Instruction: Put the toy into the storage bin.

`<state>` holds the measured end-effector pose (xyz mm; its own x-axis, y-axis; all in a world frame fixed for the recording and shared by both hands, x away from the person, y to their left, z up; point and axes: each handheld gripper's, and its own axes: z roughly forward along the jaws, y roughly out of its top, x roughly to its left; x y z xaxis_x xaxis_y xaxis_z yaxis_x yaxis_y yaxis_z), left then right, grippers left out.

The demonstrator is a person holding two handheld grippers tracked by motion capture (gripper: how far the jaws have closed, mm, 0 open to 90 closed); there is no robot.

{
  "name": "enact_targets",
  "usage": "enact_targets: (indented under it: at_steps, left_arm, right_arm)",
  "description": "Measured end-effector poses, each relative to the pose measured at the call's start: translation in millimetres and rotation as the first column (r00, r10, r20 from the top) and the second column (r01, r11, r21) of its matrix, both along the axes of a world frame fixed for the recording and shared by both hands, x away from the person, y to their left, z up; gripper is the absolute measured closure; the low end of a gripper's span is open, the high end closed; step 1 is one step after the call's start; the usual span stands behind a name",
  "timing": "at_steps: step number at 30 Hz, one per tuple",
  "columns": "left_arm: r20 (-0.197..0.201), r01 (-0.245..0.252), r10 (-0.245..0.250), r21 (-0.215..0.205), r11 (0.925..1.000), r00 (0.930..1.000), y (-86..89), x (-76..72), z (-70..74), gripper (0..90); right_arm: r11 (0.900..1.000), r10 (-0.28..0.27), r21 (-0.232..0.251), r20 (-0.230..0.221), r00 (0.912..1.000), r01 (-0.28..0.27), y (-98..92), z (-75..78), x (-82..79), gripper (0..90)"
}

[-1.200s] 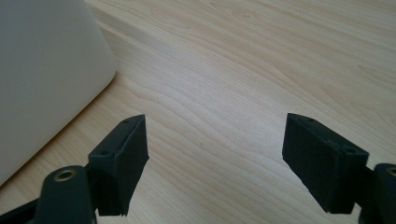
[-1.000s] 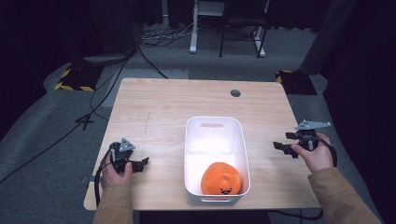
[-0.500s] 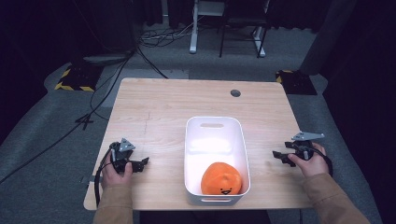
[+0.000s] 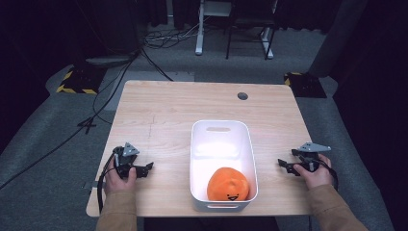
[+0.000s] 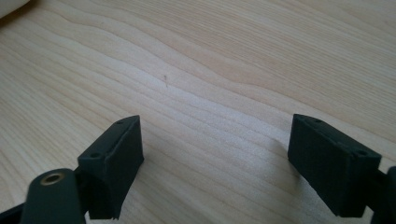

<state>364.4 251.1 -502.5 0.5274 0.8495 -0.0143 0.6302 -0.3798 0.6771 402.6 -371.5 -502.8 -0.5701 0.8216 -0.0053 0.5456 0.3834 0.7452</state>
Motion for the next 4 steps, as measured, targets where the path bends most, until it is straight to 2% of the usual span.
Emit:
enact_targets:
  at_steps: [2, 4]
  left_arm:
    - [0.002, -0.001, 0.001, 0.001, 1.0, 1.0, -0.1, 0.0, -0.1, 13.6]
    - [0.002, -0.002, 0.002, 0.001, 1.0, 1.0, -0.1, 0.0, -0.1, 13.6]
  right_arm:
    - [1.0, 0.022, -0.015, 0.004, 0.9998, -0.022, -1.2, -0.3, 0.7, 15.4]
    - [0.999, 0.039, -0.01, -0.005, 0.9992, -0.039, -0.6, -0.4, 0.9, 13.6]
